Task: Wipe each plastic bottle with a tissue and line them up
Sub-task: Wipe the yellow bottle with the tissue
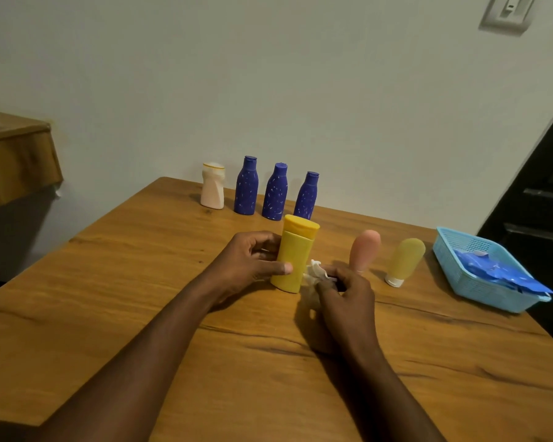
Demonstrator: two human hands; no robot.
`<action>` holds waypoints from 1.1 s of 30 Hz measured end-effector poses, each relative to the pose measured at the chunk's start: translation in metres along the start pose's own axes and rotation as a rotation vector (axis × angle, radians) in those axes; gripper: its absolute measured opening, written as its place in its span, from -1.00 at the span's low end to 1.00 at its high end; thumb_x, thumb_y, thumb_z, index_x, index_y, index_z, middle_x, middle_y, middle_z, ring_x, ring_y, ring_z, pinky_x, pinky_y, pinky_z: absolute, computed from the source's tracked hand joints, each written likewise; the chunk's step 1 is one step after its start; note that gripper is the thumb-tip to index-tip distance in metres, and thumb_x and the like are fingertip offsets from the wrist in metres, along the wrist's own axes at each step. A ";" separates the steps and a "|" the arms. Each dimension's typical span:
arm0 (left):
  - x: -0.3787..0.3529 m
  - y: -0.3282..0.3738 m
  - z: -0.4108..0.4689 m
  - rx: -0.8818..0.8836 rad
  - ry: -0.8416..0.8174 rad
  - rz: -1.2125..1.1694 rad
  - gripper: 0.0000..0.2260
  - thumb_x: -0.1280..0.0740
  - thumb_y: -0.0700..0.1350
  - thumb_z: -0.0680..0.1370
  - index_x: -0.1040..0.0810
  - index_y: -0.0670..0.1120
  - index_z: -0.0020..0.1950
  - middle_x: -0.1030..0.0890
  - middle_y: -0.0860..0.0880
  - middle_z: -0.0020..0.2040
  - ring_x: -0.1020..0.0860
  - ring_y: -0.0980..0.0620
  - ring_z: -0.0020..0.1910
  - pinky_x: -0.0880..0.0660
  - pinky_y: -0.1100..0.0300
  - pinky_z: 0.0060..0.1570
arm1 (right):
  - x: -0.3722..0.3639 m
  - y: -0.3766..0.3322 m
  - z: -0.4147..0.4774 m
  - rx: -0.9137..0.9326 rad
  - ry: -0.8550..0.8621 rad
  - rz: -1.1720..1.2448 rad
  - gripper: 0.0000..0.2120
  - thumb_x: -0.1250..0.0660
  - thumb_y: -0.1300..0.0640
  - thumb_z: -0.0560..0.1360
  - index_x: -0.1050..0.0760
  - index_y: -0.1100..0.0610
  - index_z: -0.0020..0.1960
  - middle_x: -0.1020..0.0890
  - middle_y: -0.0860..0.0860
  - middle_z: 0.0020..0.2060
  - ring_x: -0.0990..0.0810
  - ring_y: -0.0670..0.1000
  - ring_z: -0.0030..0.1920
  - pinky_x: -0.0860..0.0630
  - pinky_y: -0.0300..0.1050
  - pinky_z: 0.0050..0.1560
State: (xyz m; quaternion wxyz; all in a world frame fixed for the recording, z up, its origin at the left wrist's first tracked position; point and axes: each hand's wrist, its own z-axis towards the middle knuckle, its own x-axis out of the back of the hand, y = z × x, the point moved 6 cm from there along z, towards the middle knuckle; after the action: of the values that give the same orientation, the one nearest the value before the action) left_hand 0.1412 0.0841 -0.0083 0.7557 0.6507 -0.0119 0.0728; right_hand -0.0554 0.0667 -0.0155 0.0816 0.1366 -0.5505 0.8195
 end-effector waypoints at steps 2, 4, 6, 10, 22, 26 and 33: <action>-0.003 0.000 0.000 -0.013 0.022 0.005 -0.59 -0.59 -0.17 0.44 -0.62 0.04 0.25 -0.71 0.11 0.13 -0.67 0.15 0.14 -0.66 0.17 0.01 | 0.004 0.005 -0.003 0.002 -0.019 -0.014 -0.75 -0.32 0.25 0.51 -0.66 -0.01 0.07 -0.69 -0.17 -0.09 -0.62 -0.18 -0.03 -0.60 -0.14 -0.01; -0.007 -0.001 0.001 -0.023 0.045 0.027 -0.56 -0.59 -0.14 0.44 -0.61 0.03 0.28 -0.70 0.09 0.17 -0.65 0.12 0.17 -0.66 0.11 0.06 | 0.008 0.007 -0.006 -0.008 -0.035 -0.033 -0.70 -0.33 0.25 0.51 -0.63 -0.07 0.12 -0.67 -0.23 -0.05 -0.60 -0.23 0.00 -0.60 -0.14 0.06; -0.011 -0.002 0.002 -0.029 0.077 0.049 -0.54 -0.59 -0.11 0.43 -0.60 0.03 0.30 -0.68 0.09 0.20 -0.64 0.11 0.20 -0.65 0.05 0.14 | 0.011 0.009 -0.005 -0.012 -0.052 -0.051 -0.65 -0.33 0.24 0.51 -0.60 -0.07 0.22 -0.63 -0.28 0.04 -0.57 -0.27 0.06 -0.57 -0.13 0.16; -0.021 -0.001 0.007 -0.053 0.120 0.066 -0.53 -0.60 -0.09 0.42 -0.61 0.01 0.31 -0.68 0.09 0.22 -0.63 0.16 0.19 -0.60 0.01 0.24 | 0.023 0.010 -0.003 0.026 -0.111 -0.124 -0.59 -0.30 0.25 0.54 -0.55 -0.04 0.34 -0.54 -0.25 0.23 -0.48 -0.21 0.26 -0.45 -0.11 0.33; -0.053 0.000 0.043 -0.081 0.160 0.116 -0.50 -0.59 -0.11 0.44 -0.58 -0.01 0.36 -0.66 0.09 0.25 -0.63 0.11 0.21 -0.62 -0.04 0.21 | 0.027 0.018 0.009 0.170 -0.264 -0.426 -0.61 -0.23 0.13 0.61 -0.45 0.03 0.44 -0.50 -0.09 0.39 -0.49 -0.11 0.30 -0.48 -0.13 0.26; -0.060 -0.004 0.055 -0.084 0.151 0.116 -0.53 -0.58 -0.12 0.46 -0.58 0.01 0.34 -0.66 0.12 0.20 -0.64 0.12 0.18 -0.65 -0.02 0.15 | 0.027 0.023 0.013 0.154 -0.239 -0.425 -0.61 -0.21 0.11 0.63 -0.44 0.03 0.45 -0.50 -0.10 0.39 -0.49 -0.13 0.29 -0.47 -0.18 0.25; -0.061 -0.011 0.065 -0.107 0.176 0.129 -0.49 -0.57 -0.10 0.46 -0.56 -0.05 0.40 -0.64 0.05 0.28 -0.61 0.08 0.24 -0.62 0.12 0.13 | 0.031 0.031 0.018 0.116 -0.202 -0.386 -0.61 -0.21 0.14 0.60 -0.48 0.05 0.42 -0.55 -0.08 0.33 -0.52 -0.13 0.25 -0.49 -0.18 0.20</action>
State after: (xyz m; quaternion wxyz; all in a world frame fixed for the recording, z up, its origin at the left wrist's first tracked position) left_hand 0.0870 0.0128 -0.0163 0.7812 0.5985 0.0089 0.1776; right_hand -0.0914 0.0375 -0.0270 0.1733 0.3251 -0.4715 0.8012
